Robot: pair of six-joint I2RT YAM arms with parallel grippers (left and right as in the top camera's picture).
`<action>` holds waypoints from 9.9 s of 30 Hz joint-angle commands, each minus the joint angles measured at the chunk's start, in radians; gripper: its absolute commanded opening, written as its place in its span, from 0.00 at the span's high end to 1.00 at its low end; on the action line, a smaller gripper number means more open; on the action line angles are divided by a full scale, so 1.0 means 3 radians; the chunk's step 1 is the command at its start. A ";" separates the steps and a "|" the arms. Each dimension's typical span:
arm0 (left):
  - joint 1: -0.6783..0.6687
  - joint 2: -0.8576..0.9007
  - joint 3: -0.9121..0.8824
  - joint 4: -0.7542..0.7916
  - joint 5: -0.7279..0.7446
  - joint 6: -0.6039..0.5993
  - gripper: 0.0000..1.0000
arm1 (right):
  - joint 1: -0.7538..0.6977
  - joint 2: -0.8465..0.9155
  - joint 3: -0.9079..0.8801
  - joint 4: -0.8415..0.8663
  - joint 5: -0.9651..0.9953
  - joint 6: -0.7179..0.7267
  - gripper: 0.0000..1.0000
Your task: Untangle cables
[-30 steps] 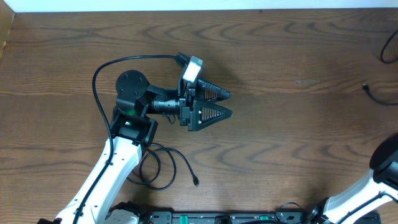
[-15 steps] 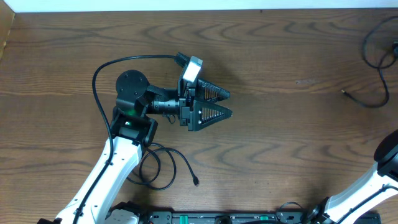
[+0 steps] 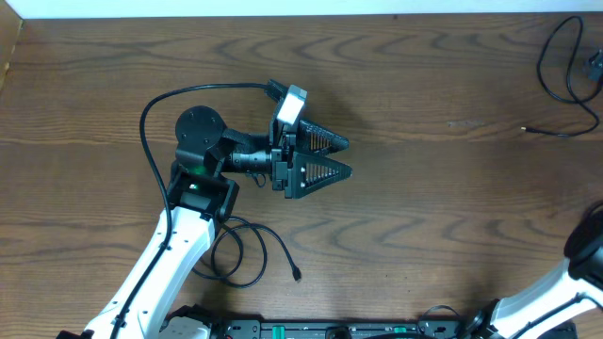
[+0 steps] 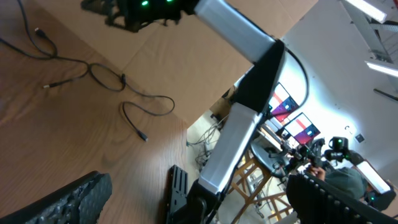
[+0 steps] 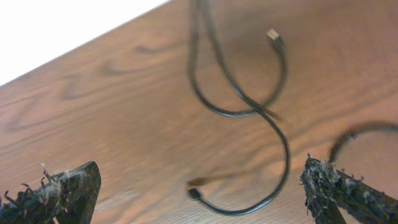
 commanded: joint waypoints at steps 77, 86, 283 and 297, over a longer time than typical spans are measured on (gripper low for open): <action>0.2561 -0.0389 0.0031 -0.3754 -0.4833 0.2143 0.02 | 0.3000 -0.0381 -0.0519 -0.0983 -0.0661 -0.1155 0.01; 0.2561 -0.0393 0.0031 -0.3986 -0.5042 0.2139 0.02 | 0.3666 -0.0376 -0.1072 -0.0673 -0.0624 -0.1408 0.01; 0.2561 -0.0387 0.0031 -0.4007 -0.5019 0.2127 0.02 | 0.0711 -0.2625 -0.2992 0.0805 -0.0277 -0.0058 0.01; 0.1591 -0.0785 -0.0445 -0.4005 -0.5018 0.2127 0.02 | 0.0711 -0.2625 -0.2992 0.0805 -0.0277 -0.0058 0.01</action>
